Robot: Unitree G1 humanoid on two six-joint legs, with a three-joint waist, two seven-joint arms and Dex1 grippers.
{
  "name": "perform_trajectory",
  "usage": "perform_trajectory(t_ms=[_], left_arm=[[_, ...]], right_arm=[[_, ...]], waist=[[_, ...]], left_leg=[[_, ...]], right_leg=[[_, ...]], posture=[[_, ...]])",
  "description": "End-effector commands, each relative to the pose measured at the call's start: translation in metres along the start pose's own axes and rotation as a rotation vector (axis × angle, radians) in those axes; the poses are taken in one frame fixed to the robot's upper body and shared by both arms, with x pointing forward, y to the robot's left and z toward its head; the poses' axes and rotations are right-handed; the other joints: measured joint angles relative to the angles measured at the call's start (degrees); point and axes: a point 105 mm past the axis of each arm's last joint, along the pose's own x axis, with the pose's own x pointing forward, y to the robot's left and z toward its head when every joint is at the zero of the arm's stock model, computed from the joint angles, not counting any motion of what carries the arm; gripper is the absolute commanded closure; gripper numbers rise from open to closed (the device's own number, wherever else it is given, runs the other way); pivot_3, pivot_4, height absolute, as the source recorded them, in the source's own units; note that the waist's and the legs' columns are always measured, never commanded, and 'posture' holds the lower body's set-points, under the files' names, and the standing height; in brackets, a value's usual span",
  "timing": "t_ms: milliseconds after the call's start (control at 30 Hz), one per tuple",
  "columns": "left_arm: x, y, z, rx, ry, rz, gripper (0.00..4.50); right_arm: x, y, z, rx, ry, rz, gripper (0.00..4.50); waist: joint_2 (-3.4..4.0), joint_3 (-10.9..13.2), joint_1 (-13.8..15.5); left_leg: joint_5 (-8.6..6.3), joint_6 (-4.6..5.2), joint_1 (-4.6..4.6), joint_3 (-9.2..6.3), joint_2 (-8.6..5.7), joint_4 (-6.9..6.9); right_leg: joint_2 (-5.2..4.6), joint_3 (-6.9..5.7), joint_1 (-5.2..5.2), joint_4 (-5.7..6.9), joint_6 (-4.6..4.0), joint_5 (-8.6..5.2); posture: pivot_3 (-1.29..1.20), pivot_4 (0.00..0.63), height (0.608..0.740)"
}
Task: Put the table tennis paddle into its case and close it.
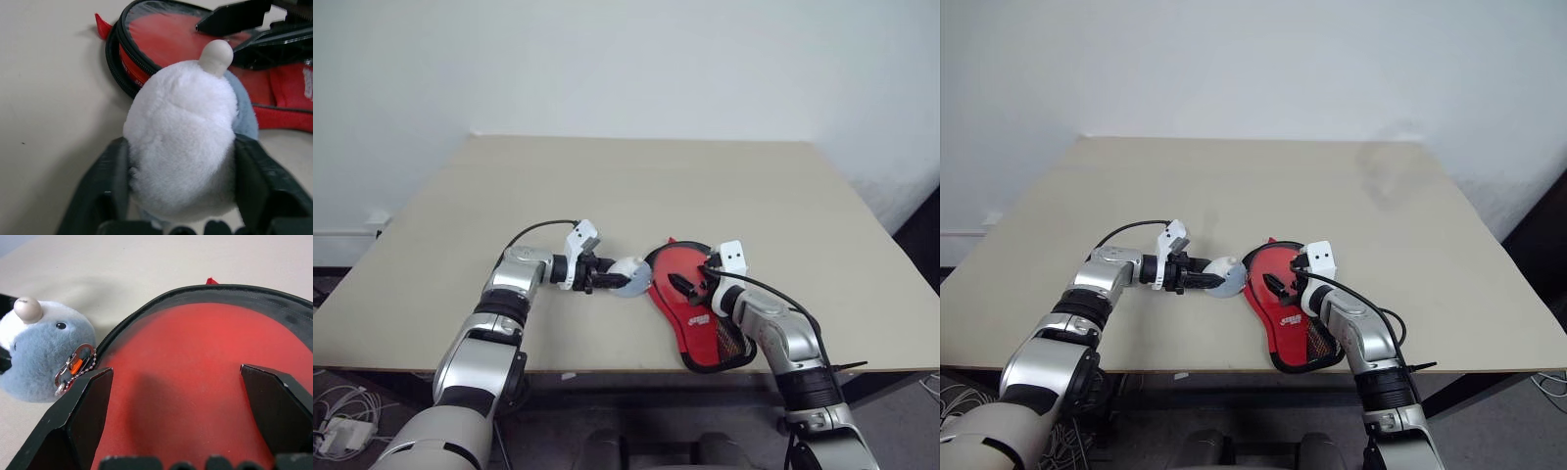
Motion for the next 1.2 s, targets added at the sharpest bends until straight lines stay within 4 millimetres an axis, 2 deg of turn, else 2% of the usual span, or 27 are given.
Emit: perform_trajectory(t_ms=[33,167,233,400,600,933,1133,1200], left_arm=[[0.003,0.001,0.004,0.007,0.011,0.001,3.07],[-0.002,0.006,0.025,0.004,-0.049,0.018,4.20],[-0.004,0.009,0.036,0.024,-0.065,0.034,4.48],[-0.008,0.025,0.062,0.068,-0.120,0.162,4.49],[-0.007,0.040,0.086,0.122,-0.144,0.327,4.49],[0.039,0.034,0.126,0.233,-0.181,0.525,4.49],[0.055,0.032,0.146,0.301,-0.195,0.710,4.49],[0.063,0.026,0.152,0.303,-0.206,0.720,4.49]], right_arm=[[-0.001,-0.014,-0.028,0.035,0.124,-0.067,0.00],[-0.002,-0.016,-0.041,0.055,0.201,-0.093,0.00],[-0.003,-0.020,-0.050,0.057,0.248,-0.114,0.00],[-0.007,-0.022,-0.069,0.052,0.335,-0.139,0.00],[-0.012,-0.025,-0.081,0.035,0.378,-0.163,0.00],[-0.017,-0.029,-0.083,0.012,0.381,-0.193,0.00],[-0.021,-0.034,-0.082,-0.010,0.377,-0.212,0.00],[-0.022,-0.034,-0.082,-0.012,0.376,-0.215,0.00]], waist=[[-0.01,-0.01,0.00],[-0.18,-0.13,0.01],[-0.25,-0.18,-0.01],[-0.54,-0.36,0.02],[-0.84,-0.59,0.09],[-1.11,-0.78,1.28],[-1.12,-0.78,1.71],[-1.12,-0.78,2.06]], left_leg=[[0.00,0.00,0.00,0.00,0.00,0.00],[0.00,0.00,0.00,-0.04,0.00,0.01],[0.00,0.00,0.00,-0.06,0.00,0.03],[0.00,0.00,-0.01,-0.17,0.00,0.03],[-0.01,-0.02,-0.01,-0.34,-0.02,0.03],[-0.01,-0.07,-0.03,-0.54,-0.08,0.07],[-0.04,-0.12,-0.08,-0.62,-0.13,0.09],[-0.04,-0.13,-0.10,-0.66,-0.15,0.09]], right_leg=[[0.00,0.00,0.00,0.00,0.00,0.00],[0.00,-0.04,0.02,0.00,0.00,0.00],[0.00,-0.07,0.02,0.00,0.00,0.00],[0.00,-0.15,0.05,0.00,0.00,0.00],[-0.01,-0.31,0.13,-0.03,0.00,0.00],[-0.04,-0.50,0.23,-0.03,0.00,0.00],[-0.06,-0.57,0.23,-0.05,0.00,0.00],[-0.07,-0.59,0.24,-0.05,0.00,0.00]], posture=[[0.00,0.000,0.728],[0.00,0.000,0.728],[0.00,0.000,0.728],[0.00,0.000,0.728],[0.00,0.000,0.728],[0.00,0.000,0.728],[0.00,0.000,0.728],[0.00,0.000,0.728]])
